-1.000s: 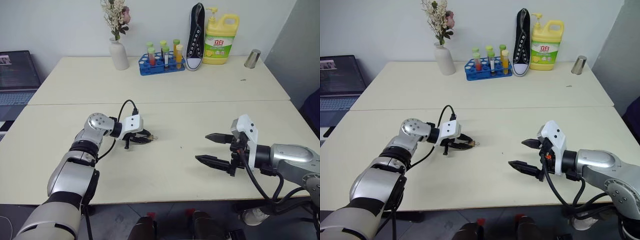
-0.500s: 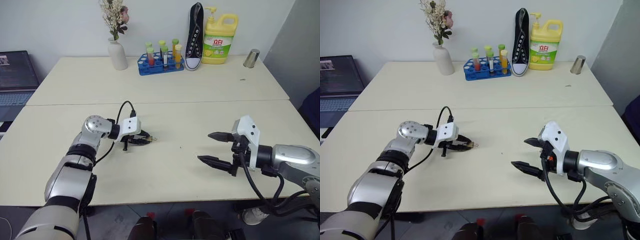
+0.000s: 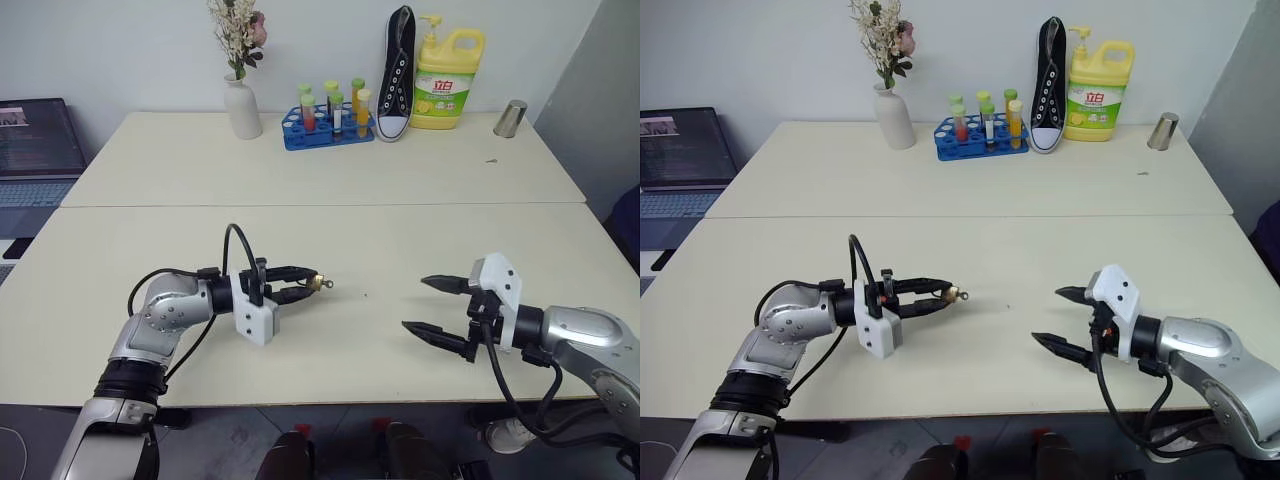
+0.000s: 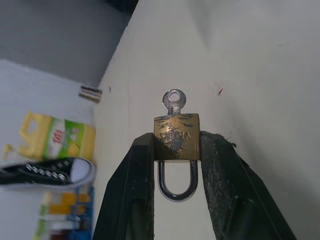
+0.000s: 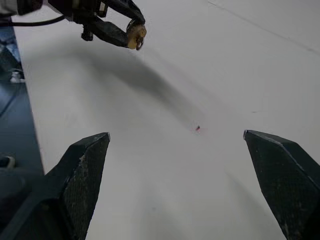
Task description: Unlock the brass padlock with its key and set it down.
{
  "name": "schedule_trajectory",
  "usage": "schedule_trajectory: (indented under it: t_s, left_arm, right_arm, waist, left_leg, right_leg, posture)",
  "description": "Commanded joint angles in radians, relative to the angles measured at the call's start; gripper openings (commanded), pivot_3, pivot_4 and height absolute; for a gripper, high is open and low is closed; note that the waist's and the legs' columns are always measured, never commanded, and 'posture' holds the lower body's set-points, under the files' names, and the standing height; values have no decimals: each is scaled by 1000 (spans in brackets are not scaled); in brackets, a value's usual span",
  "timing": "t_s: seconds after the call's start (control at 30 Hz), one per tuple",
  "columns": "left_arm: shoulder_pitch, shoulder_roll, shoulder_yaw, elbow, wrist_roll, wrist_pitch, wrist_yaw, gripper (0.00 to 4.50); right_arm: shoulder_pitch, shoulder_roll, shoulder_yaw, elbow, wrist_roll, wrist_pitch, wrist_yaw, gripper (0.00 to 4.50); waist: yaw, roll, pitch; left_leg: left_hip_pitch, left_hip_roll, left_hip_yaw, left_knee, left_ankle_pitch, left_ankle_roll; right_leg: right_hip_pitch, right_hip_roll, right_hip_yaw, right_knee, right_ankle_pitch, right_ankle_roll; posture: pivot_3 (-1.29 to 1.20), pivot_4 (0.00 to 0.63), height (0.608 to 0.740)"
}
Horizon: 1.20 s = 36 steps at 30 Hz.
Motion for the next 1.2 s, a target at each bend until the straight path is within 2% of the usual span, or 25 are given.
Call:
schedule_trajectory:
  t_s: [0.03, 0.27, 0.43, 0.7, 0.77, 0.83, 1.17, 1.2]
  left_arm:
    - [-18, 14, 14, -32, 50, -51, 109, 929]
    - [6, 12, 9, -114, 107, -28, 247, 929]
    - [23, 27, -28, -146, 104, -23, 284, 929]
    - [19, 51, -58, -150, 118, -6, 329, 929]
    - [16, 55, -64, -151, 124, -5, 340, 929]
    - [14, 60, -70, -149, 131, -4, 350, 929]
    - [14, 72, -83, -146, 172, 12, 395, 929]
    - [14, 74, -84, -149, 175, 14, 398, 929]
  right_arm:
    - [-57, 41, 19, 11, 49, 29, 2, 4500]
    - [-200, 179, 126, 94, 57, 90, -20, 4500]
    - [-300, 270, 170, 165, 65, 128, -36, 4500]
    - [-341, 298, 154, 194, 82, 158, -31, 4500]
    - [-341, 298, 151, 193, 88, 165, -28, 4137]
    - [-341, 304, 144, 193, 97, 172, -30, 3577]
    - [-352, 335, 120, 198, 136, 213, -41, 17]
    - [-355, 335, 120, 198, 136, 217, -41, 0]
  waist:
    - [-1, 0, 0]
    - [-4, 0, 0]
    - [-4, 0, 0]
    - [-3, 0, 0]
    - [-3, 0, 0]
    - [-3, 0, 0]
    - [-4, 0, 0]
    - [-4, 0, 0]
  left_leg:
    - [0, 0, 0, 0, 0, 0]
    - [0, -1, 0, -1, 0, 0]
    - [0, -1, 0, -1, 0, 0]
    - [0, -1, 0, -1, 0, 0]
    - [0, -1, 0, -1, 0, 0]
    - [0, -1, 0, -1, 0, 0]
    - [0, -1, 0, -2, 0, 0]
    - [0, -1, 0, -2, 0, 0]
  right_leg:
    - [0, 0, 0, 0, 0, 0]
    - [-1, 2, 0, 0, 0, 0]
    - [-1, 2, 0, 0, 0, 0]
    - [-2, 2, 0, 0, 0, 0]
    - [-2, 2, 0, 0, 0, 0]
    - [-2, 2, -1, 0, 0, 0]
    - [-2, 2, -1, 1, 0, 0]
    - [-2, 2, -1, 1, 0, 0]
  posture:
    - [0, 150, 740]
    - [0, 150, 740]
    - [0, 150, 740]
    - [0, 150, 740]
    - [0, 150, 740]
    - [0, 150, 740]
    - [0, 150, 740]
    - [0, 150, 740]
